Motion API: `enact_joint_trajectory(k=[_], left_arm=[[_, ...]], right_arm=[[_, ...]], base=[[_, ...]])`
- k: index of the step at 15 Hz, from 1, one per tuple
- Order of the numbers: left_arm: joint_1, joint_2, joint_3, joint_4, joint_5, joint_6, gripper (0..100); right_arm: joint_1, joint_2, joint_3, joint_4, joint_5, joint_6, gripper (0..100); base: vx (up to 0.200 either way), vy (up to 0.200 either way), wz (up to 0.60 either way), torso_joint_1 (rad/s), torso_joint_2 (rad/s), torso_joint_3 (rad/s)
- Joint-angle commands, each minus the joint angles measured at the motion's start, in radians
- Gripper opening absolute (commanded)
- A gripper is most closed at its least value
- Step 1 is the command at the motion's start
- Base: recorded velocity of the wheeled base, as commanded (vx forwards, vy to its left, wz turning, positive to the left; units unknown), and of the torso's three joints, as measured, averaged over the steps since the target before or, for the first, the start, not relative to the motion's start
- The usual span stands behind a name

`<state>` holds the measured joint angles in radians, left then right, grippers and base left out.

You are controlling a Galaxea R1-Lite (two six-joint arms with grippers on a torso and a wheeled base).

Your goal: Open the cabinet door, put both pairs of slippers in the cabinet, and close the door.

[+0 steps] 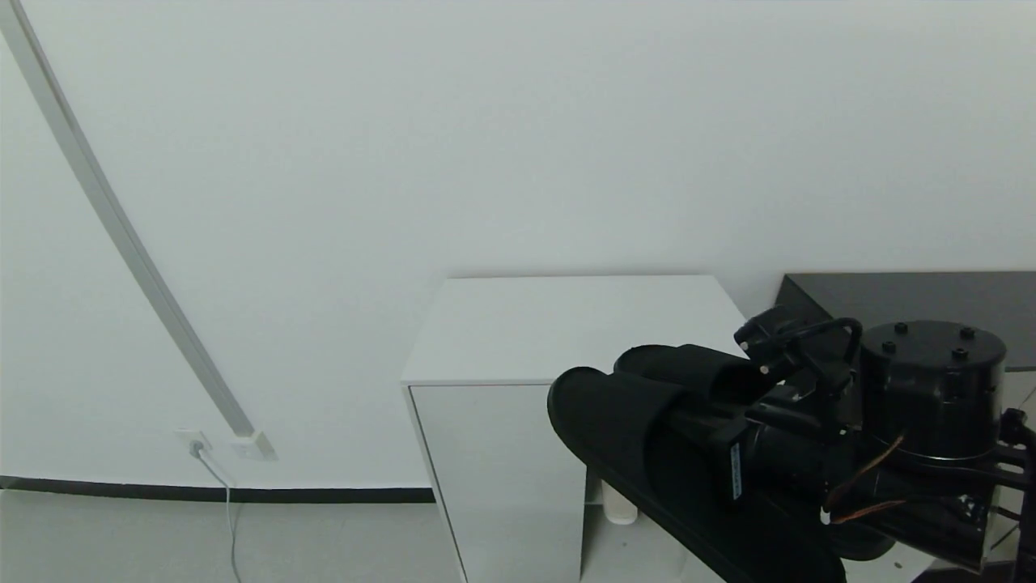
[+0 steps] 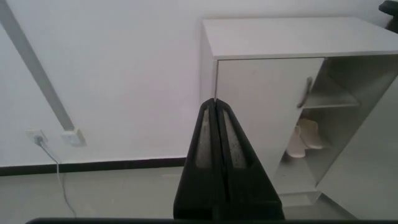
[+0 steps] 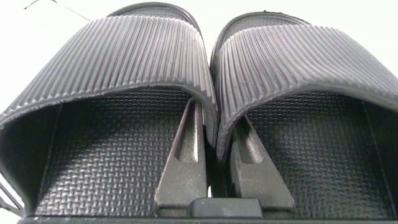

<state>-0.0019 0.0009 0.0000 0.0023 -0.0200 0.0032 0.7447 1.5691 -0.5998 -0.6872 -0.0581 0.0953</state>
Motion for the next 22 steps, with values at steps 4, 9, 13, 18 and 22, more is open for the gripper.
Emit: enact_joint_trajectory(k=[4, 9, 13, 18, 22], left_arm=[[0.000, 0.001, 0.000, 0.001, 0.000, 0.000, 0], [0.000, 0.001, 0.000, 0.001, 0.000, 0.000, 0], [0.000, -0.001, 0.000, 0.001, 0.000, 0.000, 0], [0.000, 0.001, 0.000, 0.001, 0.000, 0.000, 0], [0.000, -0.001, 0.000, 0.001, 0.000, 0.000, 0]], right_arm=[[-0.001, 0.005, 0.005, 0.000, 0.000, 0.000, 0], [-0.002, 0.000, 0.008, -0.002, 0.000, 0.001, 0], [-0.005, 0.005, 0.011, -0.014, 0.001, 0.006, 0], [-0.008, 0.015, 0.041, -0.034, 0.001, -0.011, 0], [-0.007, 0.017, 0.048, -0.060, 0.003, -0.012, 0]], base=[[0.000, -0.150, 0.00, 0.003, 0.00, 0.002], [0.000, 0.000, 0.00, 0.000, 0.00, 0.000], [0.000, 0.000, 0.00, 0.000, 0.00, 0.000], [0.000, 0.000, -0.24, -0.001, 0.00, 0.002], [0.000, 0.000, -0.15, -0.002, 0.00, -0.001]])
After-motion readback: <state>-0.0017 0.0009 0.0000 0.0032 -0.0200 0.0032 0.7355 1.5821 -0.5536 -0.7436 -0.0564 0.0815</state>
